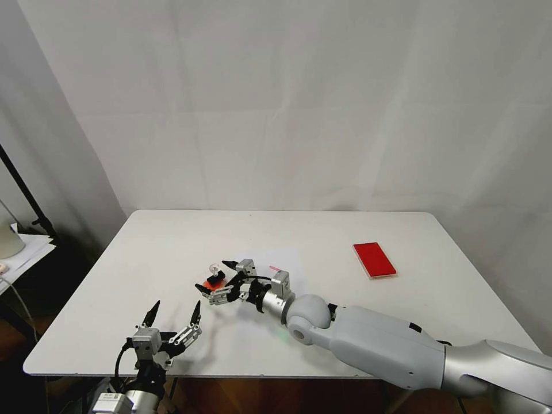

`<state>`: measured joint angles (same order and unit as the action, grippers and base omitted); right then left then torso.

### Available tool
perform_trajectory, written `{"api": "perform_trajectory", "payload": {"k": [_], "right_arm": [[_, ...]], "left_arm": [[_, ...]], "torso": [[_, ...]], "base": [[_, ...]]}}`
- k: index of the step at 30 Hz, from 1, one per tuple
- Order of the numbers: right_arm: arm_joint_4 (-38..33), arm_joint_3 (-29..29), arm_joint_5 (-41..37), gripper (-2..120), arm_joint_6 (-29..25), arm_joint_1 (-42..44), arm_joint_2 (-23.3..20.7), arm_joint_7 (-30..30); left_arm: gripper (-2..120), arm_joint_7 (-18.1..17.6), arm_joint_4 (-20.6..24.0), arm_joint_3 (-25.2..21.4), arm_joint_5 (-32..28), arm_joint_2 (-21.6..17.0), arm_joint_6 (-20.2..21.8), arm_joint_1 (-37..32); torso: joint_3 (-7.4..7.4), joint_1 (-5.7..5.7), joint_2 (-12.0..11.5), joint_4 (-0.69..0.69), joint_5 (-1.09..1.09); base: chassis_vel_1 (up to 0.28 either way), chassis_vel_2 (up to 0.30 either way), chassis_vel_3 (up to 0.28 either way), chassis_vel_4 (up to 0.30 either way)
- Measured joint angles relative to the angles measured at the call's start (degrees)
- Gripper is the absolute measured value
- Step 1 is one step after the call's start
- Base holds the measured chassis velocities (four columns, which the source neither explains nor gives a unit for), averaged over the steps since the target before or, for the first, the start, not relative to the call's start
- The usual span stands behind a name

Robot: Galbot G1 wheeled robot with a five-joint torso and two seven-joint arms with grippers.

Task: Pick up the stamp from the ink pad and place it onto another ink pad.

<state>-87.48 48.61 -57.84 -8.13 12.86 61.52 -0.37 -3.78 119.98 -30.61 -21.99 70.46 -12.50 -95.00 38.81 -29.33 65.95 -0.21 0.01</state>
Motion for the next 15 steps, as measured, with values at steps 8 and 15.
{"api": "perform_trajectory", "payload": {"k": [8, 15], "right_arm": [[-10.0, -5.6, 0.9, 100, 0.3, 3.6, -13.0, 2.1], [-20.8, -27.6, 9.5, 100, 0.6, 23.8, -30.5, 2.4]], "left_arm": [[100, 0.0, 0.0, 0.0, 0.0, 0.0, 0.0, 0.0], [100, 0.0, 0.0, 0.0, 0.0, 0.0, 0.0, 0.0]], "torso": [[0.0, 0.0, 0.0, 0.0, 0.01], [-0.01, 0.0, 0.0, -0.02, 0.03]], "base": [[0.0, 0.0, 0.0, 0.0], [0.0, 0.0, 0.0, 0.0]]}}
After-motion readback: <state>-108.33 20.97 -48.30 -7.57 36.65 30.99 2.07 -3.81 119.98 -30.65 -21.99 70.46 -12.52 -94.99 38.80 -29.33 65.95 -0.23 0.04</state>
